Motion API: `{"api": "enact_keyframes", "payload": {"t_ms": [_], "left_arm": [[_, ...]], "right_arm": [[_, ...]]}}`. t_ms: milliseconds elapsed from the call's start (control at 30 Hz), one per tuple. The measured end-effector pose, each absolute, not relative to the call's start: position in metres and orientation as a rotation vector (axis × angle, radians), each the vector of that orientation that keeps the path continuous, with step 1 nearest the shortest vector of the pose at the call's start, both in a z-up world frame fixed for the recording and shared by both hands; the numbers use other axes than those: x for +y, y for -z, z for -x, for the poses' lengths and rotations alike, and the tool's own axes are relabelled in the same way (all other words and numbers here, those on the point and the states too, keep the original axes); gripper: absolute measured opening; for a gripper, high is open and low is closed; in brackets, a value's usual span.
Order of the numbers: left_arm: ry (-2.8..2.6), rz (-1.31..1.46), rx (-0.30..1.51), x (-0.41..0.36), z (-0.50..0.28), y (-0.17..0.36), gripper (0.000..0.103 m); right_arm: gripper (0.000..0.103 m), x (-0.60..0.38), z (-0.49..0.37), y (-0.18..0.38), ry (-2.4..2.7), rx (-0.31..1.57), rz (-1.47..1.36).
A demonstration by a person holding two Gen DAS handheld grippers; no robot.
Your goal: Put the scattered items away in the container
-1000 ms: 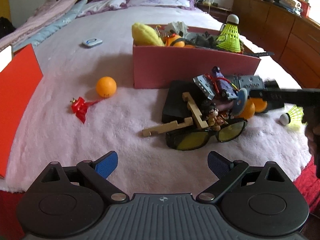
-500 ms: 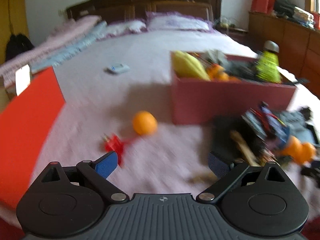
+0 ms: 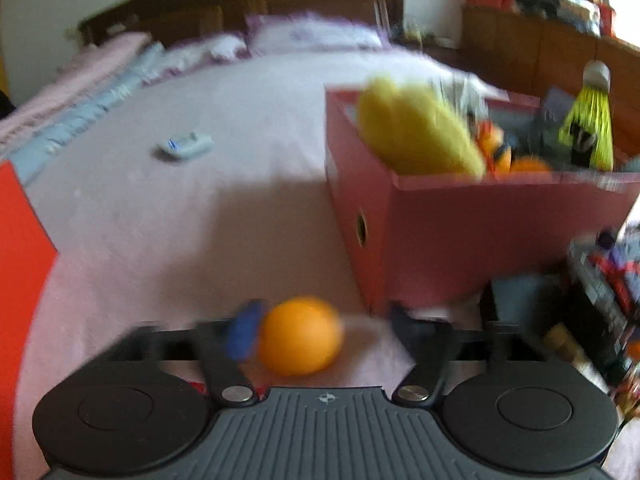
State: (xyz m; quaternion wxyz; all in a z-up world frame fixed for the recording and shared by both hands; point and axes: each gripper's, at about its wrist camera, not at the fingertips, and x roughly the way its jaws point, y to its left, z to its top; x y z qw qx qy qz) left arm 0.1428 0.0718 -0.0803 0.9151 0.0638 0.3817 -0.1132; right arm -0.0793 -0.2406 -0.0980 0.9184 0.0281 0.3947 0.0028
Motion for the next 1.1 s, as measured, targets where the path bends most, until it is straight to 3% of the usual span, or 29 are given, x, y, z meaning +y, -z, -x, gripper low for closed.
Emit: {"api": "enact_keyframes", "payload": {"t_ms": [533, 567, 633, 667, 700, 733, 900, 1100], "left_arm": [[0.320, -0.053, 0.805, 0.059, 0.005, 0.062, 0.042], [0.320, -0.073, 0.805, 0.053, 0.011, 0.065, 0.047], [0.309, -0.102, 0.808, 0.044, 0.016, 0.069, 0.065], [0.298, -0.108, 0.800, 0.041, 0.019, 0.070, 0.081], [0.288, -0.108, 0.790, 0.038, 0.020, 0.069, 0.091], [0.278, -0.108, 0.779, 0.037, 0.021, 0.068, 0.093], [0.278, -0.108, 0.788, 0.035, 0.026, 0.067, 0.093], [0.260, -0.100, 0.740, 0.036, 0.027, 0.058, 0.079]], "right_arm": [[0.057, -0.240, 0.088, 0.091, -0.005, 0.780, -0.055], [0.058, -0.240, 0.088, 0.090, -0.004, 0.775, -0.054], [0.060, -0.239, 0.086, 0.087, -0.004, 0.758, -0.048], [0.061, -0.239, 0.085, 0.085, -0.006, 0.750, -0.044], [0.063, -0.238, 0.084, 0.083, -0.007, 0.741, -0.039], [0.063, -0.238, 0.083, 0.081, -0.009, 0.732, -0.035], [0.070, -0.233, 0.078, 0.075, -0.015, 0.711, -0.016], [0.070, -0.234, 0.067, 0.074, -0.008, 0.688, -0.030]]}}
